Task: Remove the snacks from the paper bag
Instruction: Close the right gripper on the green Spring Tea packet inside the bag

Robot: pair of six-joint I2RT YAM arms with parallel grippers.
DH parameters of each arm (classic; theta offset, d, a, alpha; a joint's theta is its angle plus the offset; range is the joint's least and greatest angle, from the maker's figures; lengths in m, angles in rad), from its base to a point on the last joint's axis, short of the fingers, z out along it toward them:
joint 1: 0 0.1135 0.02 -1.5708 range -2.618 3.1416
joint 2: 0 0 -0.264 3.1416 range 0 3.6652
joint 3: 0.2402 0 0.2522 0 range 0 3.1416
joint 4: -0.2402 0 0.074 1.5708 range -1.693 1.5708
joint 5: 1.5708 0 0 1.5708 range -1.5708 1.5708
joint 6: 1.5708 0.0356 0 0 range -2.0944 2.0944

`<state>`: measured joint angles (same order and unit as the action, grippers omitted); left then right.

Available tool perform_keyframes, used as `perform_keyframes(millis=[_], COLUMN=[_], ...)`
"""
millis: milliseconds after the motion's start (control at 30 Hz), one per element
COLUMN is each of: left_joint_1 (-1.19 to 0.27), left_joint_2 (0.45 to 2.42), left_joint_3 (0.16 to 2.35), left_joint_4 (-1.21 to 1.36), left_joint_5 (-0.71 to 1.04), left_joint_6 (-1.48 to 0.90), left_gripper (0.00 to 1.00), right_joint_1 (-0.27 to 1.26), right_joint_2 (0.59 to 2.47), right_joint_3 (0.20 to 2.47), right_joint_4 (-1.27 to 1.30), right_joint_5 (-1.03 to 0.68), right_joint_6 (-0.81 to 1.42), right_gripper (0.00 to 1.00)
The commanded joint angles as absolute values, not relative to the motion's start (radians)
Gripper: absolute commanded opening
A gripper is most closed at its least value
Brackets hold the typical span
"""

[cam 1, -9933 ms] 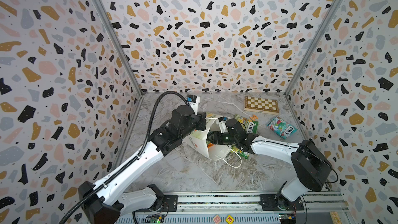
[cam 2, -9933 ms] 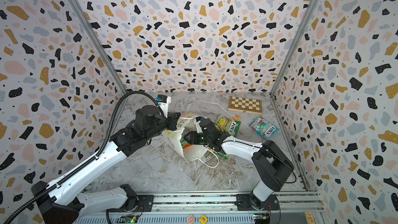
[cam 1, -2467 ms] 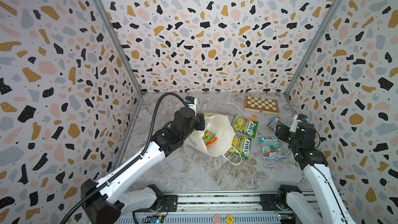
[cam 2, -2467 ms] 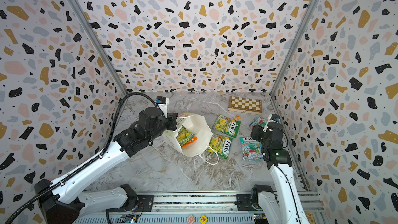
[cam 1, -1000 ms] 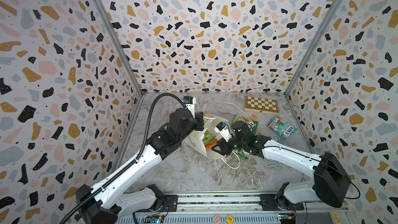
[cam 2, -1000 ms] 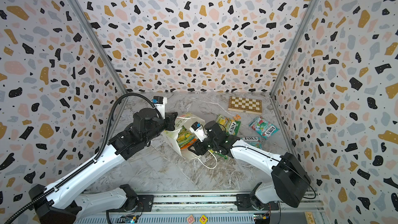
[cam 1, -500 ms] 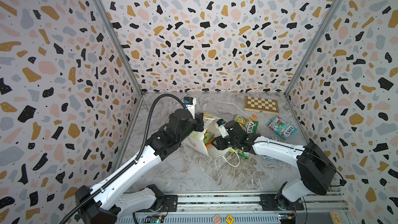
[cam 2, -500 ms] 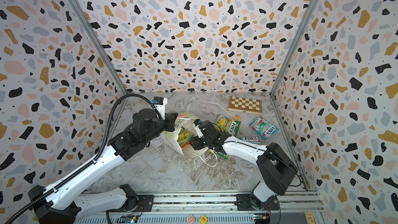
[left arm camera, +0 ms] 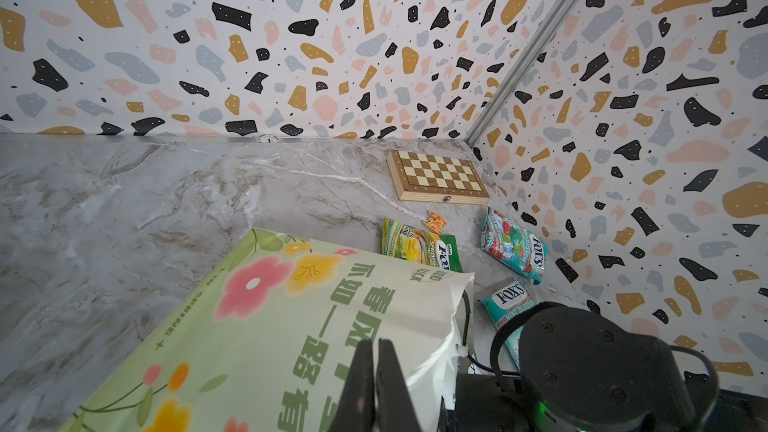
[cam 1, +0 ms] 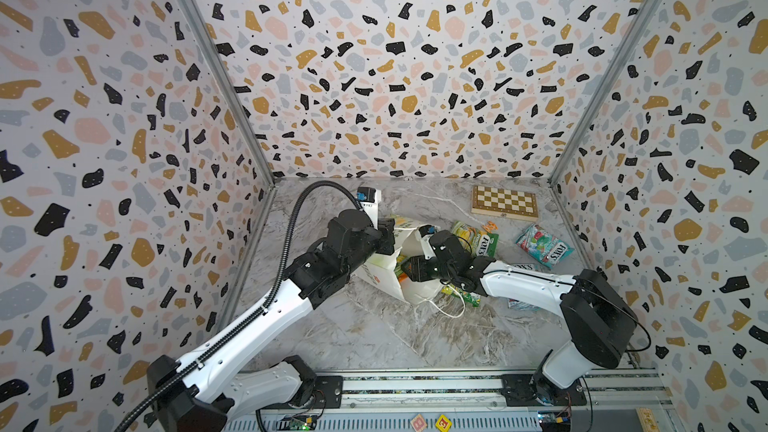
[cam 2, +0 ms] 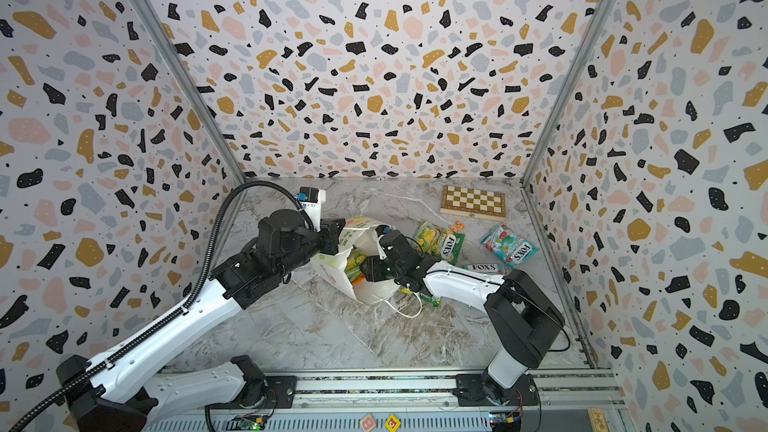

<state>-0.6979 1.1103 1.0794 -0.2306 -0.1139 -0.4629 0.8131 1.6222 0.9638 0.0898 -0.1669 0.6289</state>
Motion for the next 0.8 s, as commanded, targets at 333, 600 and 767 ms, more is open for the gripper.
perform_keyframes(millis=[333,600,767], left_joint_1=[-0.701,-0.701,-0.701], left_joint_2=[1.132,1.138,1.140], left_joint_3=[1.105,1.108,1.110], left_joint_4=[-0.179,-0.176,-0.175], left_joint_5=[-0.086,-0.080,-0.081], left_joint_6=[-0.437,-0.434,-0.433], left_gripper=[0.00,0.00,0.00], right_joint_1=[0.819,0.825,0.827], right_joint_2=[1.692,1.718,1.720], right_joint_3=[1.062,1.088,1.086], right_joint_4=[0.070,0.038,0.034], right_joint_5=[-0.070,-0.052,-0.041], right_joint_6=[0.758,0.779,0.784], right_gripper=[0.56,0.56,0.58])
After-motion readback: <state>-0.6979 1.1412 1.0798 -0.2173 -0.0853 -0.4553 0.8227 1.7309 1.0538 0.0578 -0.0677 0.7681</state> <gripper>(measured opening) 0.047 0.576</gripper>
